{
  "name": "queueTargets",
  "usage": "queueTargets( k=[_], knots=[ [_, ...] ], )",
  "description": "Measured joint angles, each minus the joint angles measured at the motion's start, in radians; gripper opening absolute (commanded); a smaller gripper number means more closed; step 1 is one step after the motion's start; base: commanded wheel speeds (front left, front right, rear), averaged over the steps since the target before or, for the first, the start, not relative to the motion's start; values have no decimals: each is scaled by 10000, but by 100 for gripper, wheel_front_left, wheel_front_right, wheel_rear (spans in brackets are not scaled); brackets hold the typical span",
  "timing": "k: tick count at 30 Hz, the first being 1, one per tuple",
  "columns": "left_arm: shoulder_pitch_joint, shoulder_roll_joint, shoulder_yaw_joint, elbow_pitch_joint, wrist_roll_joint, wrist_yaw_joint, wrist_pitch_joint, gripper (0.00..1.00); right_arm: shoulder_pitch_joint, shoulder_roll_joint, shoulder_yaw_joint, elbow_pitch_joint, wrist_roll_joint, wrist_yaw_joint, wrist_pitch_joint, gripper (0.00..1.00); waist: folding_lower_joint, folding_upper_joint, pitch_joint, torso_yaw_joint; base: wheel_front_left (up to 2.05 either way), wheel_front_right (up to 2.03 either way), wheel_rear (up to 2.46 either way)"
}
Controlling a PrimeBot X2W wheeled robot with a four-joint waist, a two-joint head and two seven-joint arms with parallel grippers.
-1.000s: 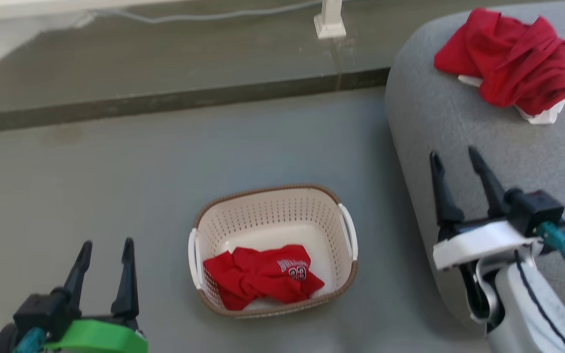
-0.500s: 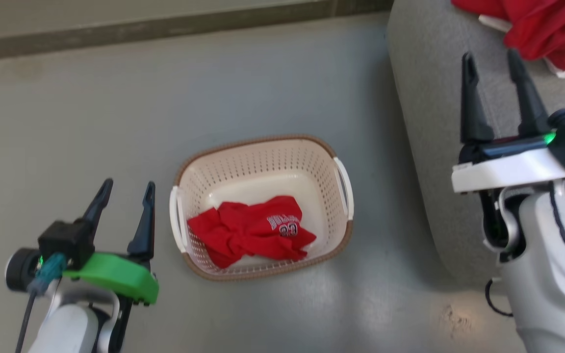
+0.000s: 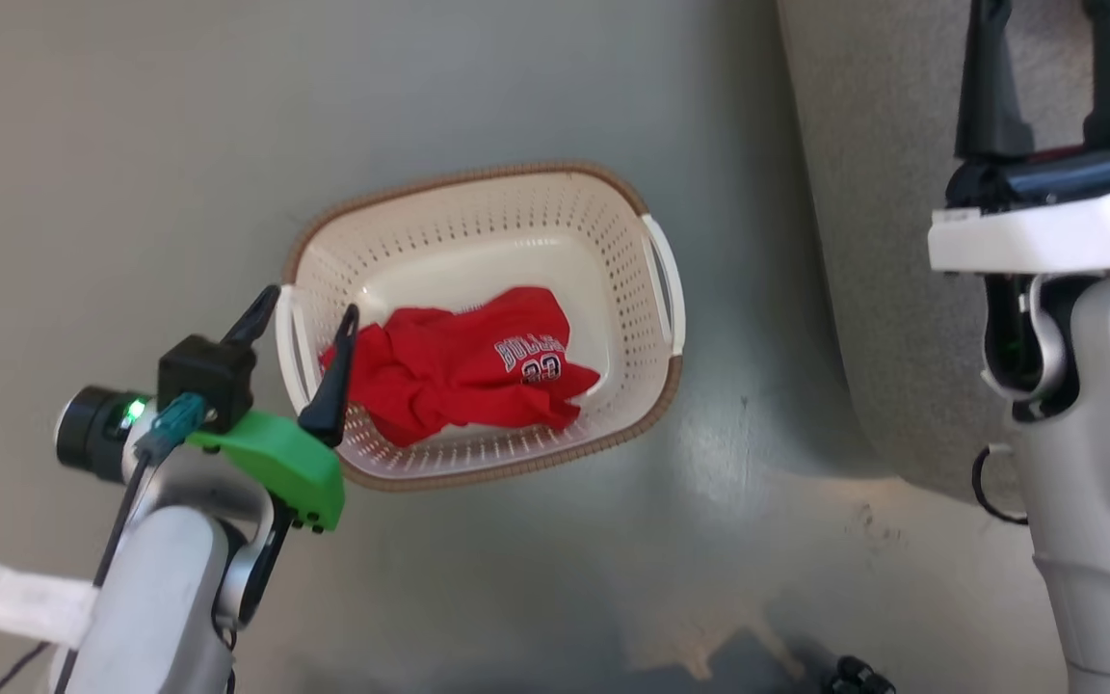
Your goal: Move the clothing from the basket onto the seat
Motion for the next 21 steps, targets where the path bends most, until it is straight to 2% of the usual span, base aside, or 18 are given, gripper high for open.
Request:
queueTargets(
  k=[10, 21],
  knots=[
    [-1138, -33, -861, 871, 688, -516, 387, 100, -1001, 0, -79, -405, 0, -2, 0, 100, 1, 0, 1436, -188, 0, 0, 0],
    [-1931, -132, -1730, 2111, 1296, -867, 339, 100, -1647, 79, 19, -213, -69, 8, -2, 100, 1, 0, 2724, -355, 0, 0, 0]
  ],
)
